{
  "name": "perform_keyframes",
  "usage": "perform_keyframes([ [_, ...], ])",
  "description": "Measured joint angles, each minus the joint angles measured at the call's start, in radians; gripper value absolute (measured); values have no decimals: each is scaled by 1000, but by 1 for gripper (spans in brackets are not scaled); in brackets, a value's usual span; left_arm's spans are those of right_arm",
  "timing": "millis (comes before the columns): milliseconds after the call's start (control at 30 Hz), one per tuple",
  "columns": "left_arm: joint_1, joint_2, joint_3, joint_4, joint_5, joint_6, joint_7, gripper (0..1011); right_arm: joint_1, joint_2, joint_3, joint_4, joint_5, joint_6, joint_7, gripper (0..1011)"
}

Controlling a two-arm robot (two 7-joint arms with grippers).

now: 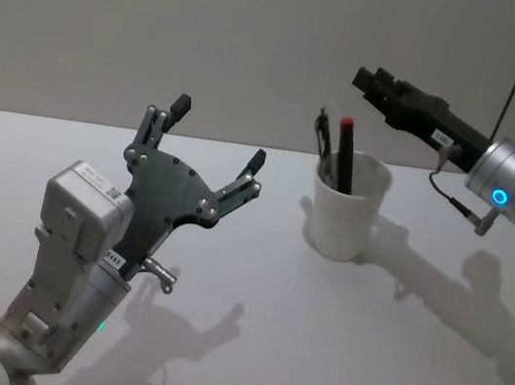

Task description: Place the pen into the pen holder.

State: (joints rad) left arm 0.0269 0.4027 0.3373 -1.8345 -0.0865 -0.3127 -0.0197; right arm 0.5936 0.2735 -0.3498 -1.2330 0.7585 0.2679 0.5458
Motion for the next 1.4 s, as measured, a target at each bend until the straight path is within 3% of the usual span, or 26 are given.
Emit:
perform_keyframes([
  [700, 0, 0, 0, 0, 0, 0, 0, 1001, -3, 2, -1, -5, -1, 2, -5, 997],
  [1167, 0, 0, 0, 0, 0, 0, 0, 1001, -5, 6, 1, -20, -5, -8, -10, 1002],
  [1400, 0, 0, 0, 0, 0, 0, 0, 1001, -20, 26, 16, -78, -6, -34, -46, 1002],
])
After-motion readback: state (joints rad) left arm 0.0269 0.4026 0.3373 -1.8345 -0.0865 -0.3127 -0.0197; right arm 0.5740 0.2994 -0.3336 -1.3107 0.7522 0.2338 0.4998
